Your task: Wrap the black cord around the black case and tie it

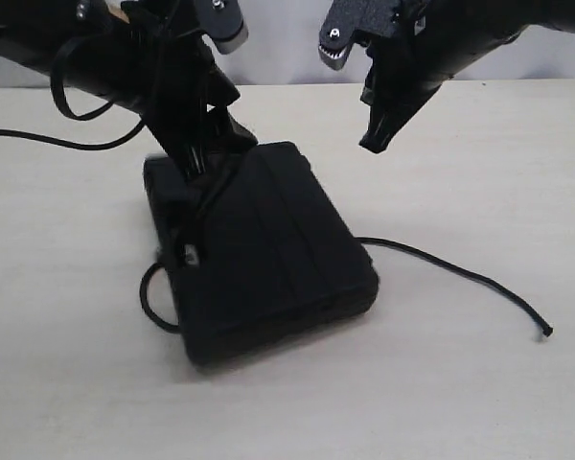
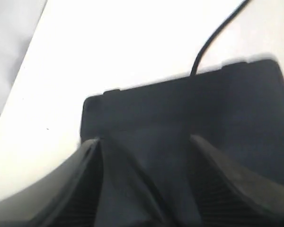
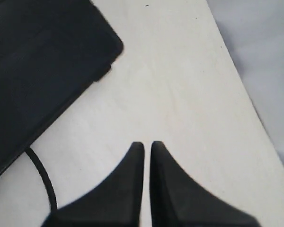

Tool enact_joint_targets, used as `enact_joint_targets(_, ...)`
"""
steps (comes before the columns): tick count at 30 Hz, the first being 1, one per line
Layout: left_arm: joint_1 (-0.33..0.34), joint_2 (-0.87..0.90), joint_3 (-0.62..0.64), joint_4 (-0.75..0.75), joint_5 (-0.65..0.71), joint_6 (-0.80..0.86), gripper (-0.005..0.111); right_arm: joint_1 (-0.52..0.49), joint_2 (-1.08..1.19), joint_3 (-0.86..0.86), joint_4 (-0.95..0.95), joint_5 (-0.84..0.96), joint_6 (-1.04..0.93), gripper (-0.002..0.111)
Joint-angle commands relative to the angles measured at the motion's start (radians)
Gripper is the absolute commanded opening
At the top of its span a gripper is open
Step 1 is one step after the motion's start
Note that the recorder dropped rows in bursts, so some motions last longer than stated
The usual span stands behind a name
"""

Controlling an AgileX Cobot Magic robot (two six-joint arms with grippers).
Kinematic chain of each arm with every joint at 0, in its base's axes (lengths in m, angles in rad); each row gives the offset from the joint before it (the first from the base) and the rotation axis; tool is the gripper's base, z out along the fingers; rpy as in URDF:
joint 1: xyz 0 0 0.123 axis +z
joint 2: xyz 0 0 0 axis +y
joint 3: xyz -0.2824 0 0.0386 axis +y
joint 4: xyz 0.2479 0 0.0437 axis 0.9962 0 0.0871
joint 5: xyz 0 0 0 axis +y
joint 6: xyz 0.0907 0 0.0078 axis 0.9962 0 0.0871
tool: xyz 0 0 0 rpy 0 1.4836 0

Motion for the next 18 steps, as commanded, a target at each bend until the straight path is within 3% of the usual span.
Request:
enact_joint_targets(1, -0.001, 0.016, 0.0, -0.008, 0.018, -0.092, 0.051, -0.047, -0.01, -0.028, 0.074, 0.049, 0.187, 0.004)
enact_joint_targets(5, -0.001, 0.059, 0.0, 0.108, 0.114, -0.223, 0.051, -0.069, -0.01, -0.044, 0.169, 0.139, 0.176, 0.004)
enact_joint_targets(9, 0.006, 0.093, 0.002, 0.278, 0.129, -0.578, 0.051, -0.075, -0.01, -0.044, 0.198, 0.187, 0.204, 0.004)
enact_joint_targets(14, 0.011, 0.127, 0.048, 0.278, 0.132, -0.605, 0.051, -0.091, -0.01, -0.044, 0.221, 0.256, 0.277, 0.005)
enact_joint_targets(18, 0.011, 0.127, 0.099, 0.284, 0.067, -0.605, 0.051, -0.161, -0.01, -0.044, 0.228, 0.316, 0.34, 0.018)
